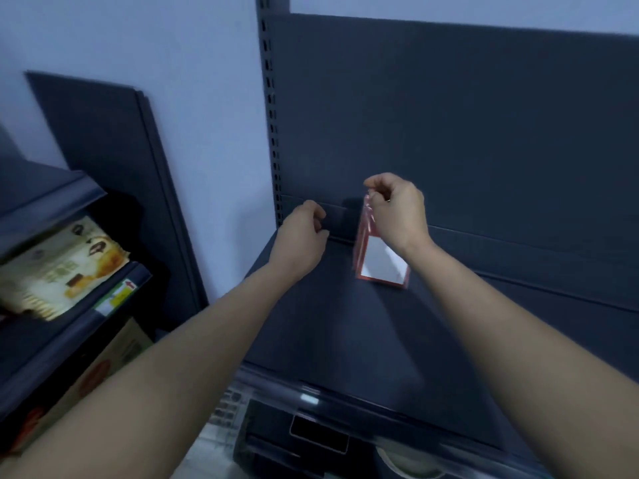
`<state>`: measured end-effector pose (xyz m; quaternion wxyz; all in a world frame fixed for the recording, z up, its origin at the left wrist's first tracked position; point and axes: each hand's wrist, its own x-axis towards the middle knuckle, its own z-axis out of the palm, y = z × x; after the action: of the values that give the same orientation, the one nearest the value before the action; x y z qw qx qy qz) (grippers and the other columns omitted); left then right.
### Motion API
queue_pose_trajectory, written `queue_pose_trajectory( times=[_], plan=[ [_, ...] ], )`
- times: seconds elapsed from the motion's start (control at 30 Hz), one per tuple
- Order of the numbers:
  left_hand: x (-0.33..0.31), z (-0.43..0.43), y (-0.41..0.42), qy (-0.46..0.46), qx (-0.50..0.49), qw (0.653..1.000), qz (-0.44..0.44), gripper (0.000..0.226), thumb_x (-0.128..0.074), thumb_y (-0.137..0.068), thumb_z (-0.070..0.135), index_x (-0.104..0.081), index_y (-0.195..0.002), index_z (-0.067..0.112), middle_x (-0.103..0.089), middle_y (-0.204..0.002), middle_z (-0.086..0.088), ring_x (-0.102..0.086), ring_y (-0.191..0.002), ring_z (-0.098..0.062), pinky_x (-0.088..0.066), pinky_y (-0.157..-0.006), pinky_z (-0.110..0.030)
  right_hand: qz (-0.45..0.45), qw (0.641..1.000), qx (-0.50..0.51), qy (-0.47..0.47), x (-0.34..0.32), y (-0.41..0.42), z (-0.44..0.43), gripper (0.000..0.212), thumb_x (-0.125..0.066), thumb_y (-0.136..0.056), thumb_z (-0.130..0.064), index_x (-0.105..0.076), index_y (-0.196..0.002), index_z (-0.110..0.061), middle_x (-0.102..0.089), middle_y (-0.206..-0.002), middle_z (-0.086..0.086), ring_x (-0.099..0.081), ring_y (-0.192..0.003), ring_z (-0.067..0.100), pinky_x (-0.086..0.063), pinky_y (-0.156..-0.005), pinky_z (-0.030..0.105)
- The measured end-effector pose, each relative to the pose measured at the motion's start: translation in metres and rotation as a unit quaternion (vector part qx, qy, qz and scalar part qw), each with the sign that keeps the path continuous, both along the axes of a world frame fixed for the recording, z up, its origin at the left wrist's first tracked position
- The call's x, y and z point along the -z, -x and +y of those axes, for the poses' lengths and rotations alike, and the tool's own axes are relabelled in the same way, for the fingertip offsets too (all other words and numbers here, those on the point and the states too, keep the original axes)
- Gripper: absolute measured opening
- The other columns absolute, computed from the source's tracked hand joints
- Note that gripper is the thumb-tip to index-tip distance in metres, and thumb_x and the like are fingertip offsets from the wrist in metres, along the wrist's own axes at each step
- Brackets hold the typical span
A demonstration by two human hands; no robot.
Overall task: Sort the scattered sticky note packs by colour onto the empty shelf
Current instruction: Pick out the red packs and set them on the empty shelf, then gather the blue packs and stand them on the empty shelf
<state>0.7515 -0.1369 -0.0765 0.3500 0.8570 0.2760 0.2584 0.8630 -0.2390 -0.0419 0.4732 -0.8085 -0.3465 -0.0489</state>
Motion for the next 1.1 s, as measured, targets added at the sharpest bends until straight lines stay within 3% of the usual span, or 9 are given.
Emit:
queue_pose_trajectory(
  times=[0.1, 0.23, 0.37, 0.73, 0.93, 1.1],
  plan=[
    [-0.029, 0.024, 0.054, -0.068, -0.041, 0.997, -0.002, 0.018, -0.054, -0.089, 0.009, -0.056, -0.106, 0.011, -0.057, -0.099, -0.002, -0.054, -0.088, -0.018, -0.047, -0.08, -0.032, -0.091, 0.992, -0.072, 0.049, -0.018, 0.043, 0.038, 0.027, -0.048, -0.093, -0.008, -0.063, -0.116, -0.01, -0.064, -0.114, 0.006, -0.057, -0.106, 0.021, -0.044, -0.094, 0.031],
    [-0.061, 0.062, 0.147, -0.147, -0.127, 0.981, 0.011, 0.017, -0.055, -0.087, 0.01, -0.058, -0.103, 0.015, -0.053, -0.094, 0.004, -0.052, -0.085, -0.016, -0.039, -0.075, -0.026, -0.143, 0.973, -0.17, 0.064, -0.043, 0.119, 0.097, 0.029, -0.047, -0.096, -0.015, -0.06, -0.121, -0.013, -0.06, -0.12, 0.004, -0.054, -0.111, 0.019, -0.042, -0.098, 0.035],
    [-0.08, 0.091, 0.248, -0.193, -0.206, 0.958, 0.045, 0.014, -0.057, -0.082, 0.006, -0.058, -0.095, 0.011, -0.061, -0.092, -0.007, -0.057, -0.086, -0.026, -0.044, -0.077, -0.036, -0.18, 0.95, -0.251, 0.046, -0.06, 0.204, 0.152, 0.024, -0.049, -0.094, -0.015, -0.063, -0.111, -0.008, -0.063, -0.113, 0.008, -0.056, -0.105, 0.025, -0.043, -0.094, 0.04],
    [-0.078, 0.155, 0.471, -0.145, -0.364, 0.913, 0.114, 0.016, -0.053, -0.085, 0.006, -0.062, -0.098, 0.008, -0.065, -0.096, -0.009, -0.058, -0.09, -0.028, -0.044, -0.077, -0.033, -0.173, 0.905, -0.383, 0.064, -0.057, 0.4, 0.268, 0.026, -0.051, -0.093, -0.014, -0.063, -0.115, -0.006, -0.063, -0.115, 0.012, -0.057, -0.107, 0.028, -0.045, -0.093, 0.041],
    [-0.069, 0.183, 0.523, -0.095, -0.403, 0.899, 0.141, 0.018, -0.056, -0.085, 0.006, -0.063, -0.102, 0.007, -0.066, -0.102, -0.012, -0.059, -0.095, -0.03, -0.047, -0.08, -0.033, -0.142, 0.906, -0.379, 0.123, -0.042, 0.429, 0.315, 0.029, -0.053, -0.093, -0.015, -0.06, -0.12, -0.006, -0.061, -0.12, 0.011, -0.056, -0.11, 0.028, -0.045, -0.091, 0.035],
    [-0.063, 0.208, 0.522, -0.084, -0.415, 0.892, 0.158, 0.02, -0.055, -0.087, 0.009, -0.062, -0.105, 0.009, -0.065, -0.104, -0.01, -0.057, -0.094, -0.027, -0.042, -0.074, -0.029, -0.119, 0.897, -0.376, 0.197, -0.03, 0.422, 0.356, 0.03, -0.056, -0.089, -0.011, -0.059, -0.116, 0.003, -0.062, -0.118, 0.018, -0.057, -0.107, 0.033, -0.049, -0.092, 0.044]
  ],
)
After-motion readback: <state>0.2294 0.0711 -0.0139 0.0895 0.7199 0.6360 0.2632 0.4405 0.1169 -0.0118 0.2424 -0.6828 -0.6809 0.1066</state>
